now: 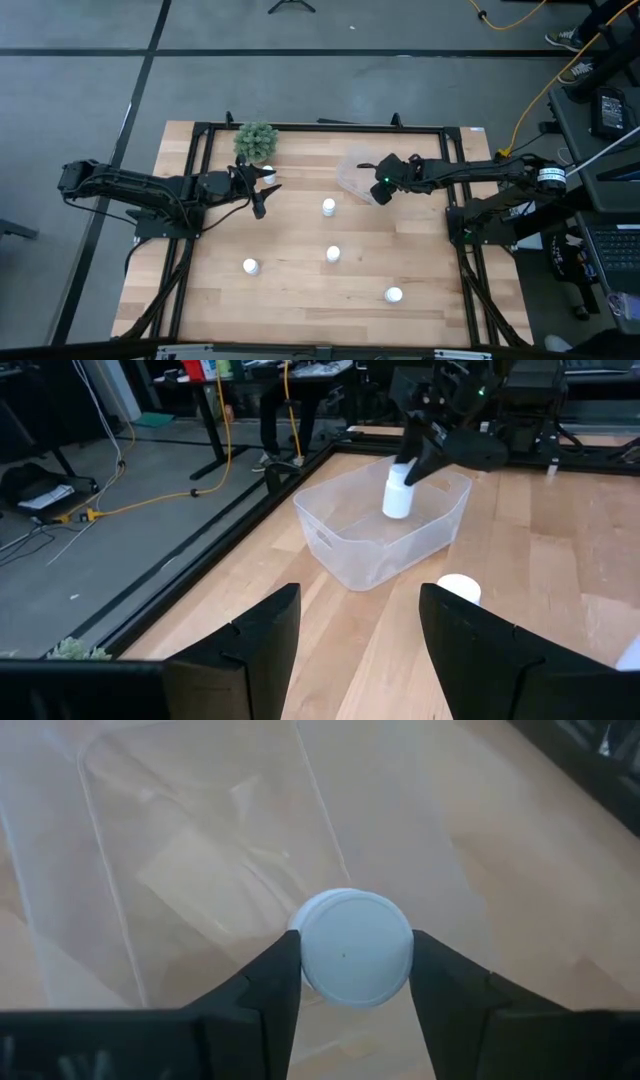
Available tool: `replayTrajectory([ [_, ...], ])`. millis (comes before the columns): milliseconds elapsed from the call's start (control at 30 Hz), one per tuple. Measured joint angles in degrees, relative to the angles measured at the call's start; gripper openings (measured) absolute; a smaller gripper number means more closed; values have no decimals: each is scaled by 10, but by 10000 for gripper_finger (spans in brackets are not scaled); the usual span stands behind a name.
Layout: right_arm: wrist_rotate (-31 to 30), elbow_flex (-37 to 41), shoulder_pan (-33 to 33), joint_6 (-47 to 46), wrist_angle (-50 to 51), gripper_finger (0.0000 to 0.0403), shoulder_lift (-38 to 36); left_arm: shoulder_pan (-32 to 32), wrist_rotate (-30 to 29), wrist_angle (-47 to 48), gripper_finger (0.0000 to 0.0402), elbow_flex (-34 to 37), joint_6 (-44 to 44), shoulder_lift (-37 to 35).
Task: Pick and place pill bottles into a basket
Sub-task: Put the white pill bottle into the transparent bin
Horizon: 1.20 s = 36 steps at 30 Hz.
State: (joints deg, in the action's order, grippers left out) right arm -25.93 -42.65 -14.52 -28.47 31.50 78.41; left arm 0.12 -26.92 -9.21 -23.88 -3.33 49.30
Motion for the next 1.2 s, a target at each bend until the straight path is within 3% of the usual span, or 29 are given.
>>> replayTrajectory([
  [800,3,0,0,-28,9,164,0,0,0,0,200,0,-4,0],
  [1200,3,0,0,-27,9,235,-1,0,0,0,200,0,-4,0],
])
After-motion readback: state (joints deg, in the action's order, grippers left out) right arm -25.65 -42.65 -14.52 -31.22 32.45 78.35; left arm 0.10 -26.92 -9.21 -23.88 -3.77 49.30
